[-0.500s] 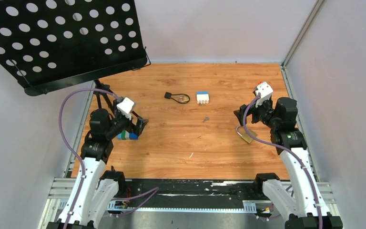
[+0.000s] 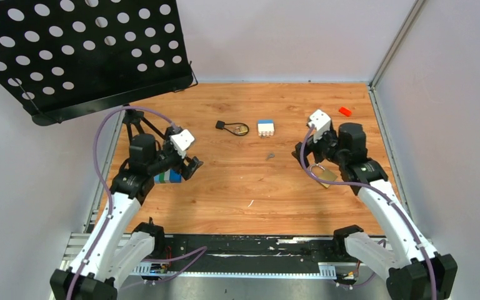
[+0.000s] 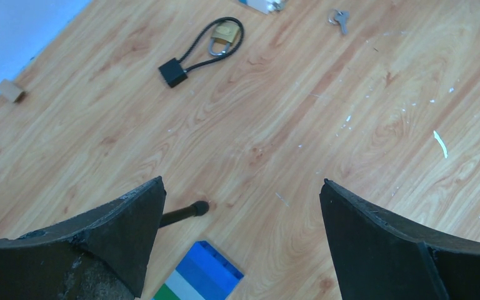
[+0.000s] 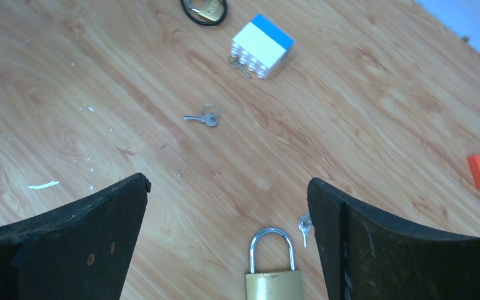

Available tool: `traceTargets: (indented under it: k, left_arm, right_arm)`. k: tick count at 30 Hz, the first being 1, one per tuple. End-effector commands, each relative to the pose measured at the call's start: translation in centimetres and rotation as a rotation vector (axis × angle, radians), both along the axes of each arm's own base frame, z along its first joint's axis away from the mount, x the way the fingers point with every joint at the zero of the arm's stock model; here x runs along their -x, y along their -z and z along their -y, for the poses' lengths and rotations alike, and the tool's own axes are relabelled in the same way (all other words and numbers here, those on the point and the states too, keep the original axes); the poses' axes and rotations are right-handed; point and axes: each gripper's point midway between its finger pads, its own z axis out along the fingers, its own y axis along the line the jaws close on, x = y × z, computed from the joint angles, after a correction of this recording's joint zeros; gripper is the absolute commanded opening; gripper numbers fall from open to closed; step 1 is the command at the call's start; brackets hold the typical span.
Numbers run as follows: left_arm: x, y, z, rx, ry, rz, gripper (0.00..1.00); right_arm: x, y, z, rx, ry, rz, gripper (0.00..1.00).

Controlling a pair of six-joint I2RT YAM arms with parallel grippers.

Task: Unlock with the key

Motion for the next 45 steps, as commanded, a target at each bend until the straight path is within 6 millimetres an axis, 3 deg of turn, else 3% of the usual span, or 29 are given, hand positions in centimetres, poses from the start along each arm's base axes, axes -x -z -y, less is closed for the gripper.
traceTargets:
  k: [1,6,12,19,24,27,35,40,45]
  left_arm:
    - [-1.7,-0.8,1.3,-0.055,0.026,0.052,1.00]
    - [-2.6,0.4,3.1,-0.030,0.074,0.013,1.00]
    - [-3.7,2.0,3.6,0.030,0.031,-0.015,1.00]
    - [-3.4,4.8,5.3,-0.088,0.097,-0.045,1.00]
    - [-2.3,6.5,7.1,-0.138,0.130,-0.063,1.00]
    - [-1.3,7.5,7.6,-0.185,0.159,-0.060,1.00]
    - [-1.2,8.1,7.7,-0.213,0.163,-0.057,1.00]
    - [-1.1,8.8,7.7,-0.222,0.164,-0.065,1.00]
    - [-1.2,8.8,7.5,-0.233,0.159,-0.065,1.00]
  right_arm:
    - [-1.6,-2.6,-1.5,0.072,-0.027,0.096,1.00]
    - [-3.2,-1.2,-2.1,0.093,-0.035,0.055,1.00]
    - [-4.4,1.0,-2.6,0.090,-0.030,0.009,1.00]
    - [-3.8,5.8,-2.8,0.114,-0.042,-0.121,0.98]
    - [-4.2,6.0,-1.3,0.200,-0.009,-0.103,0.97]
    - [-4.5,6.1,1.1,0.320,0.059,-0.111,0.97]
    - [-1.5,11.1,8.1,0.433,0.088,-0.371,0.99]
    - [-0.2,14.7,9.1,0.453,0.054,-0.482,1.00]
    - [-1.1,16.4,8.8,0.431,0.061,-0.511,1.00]
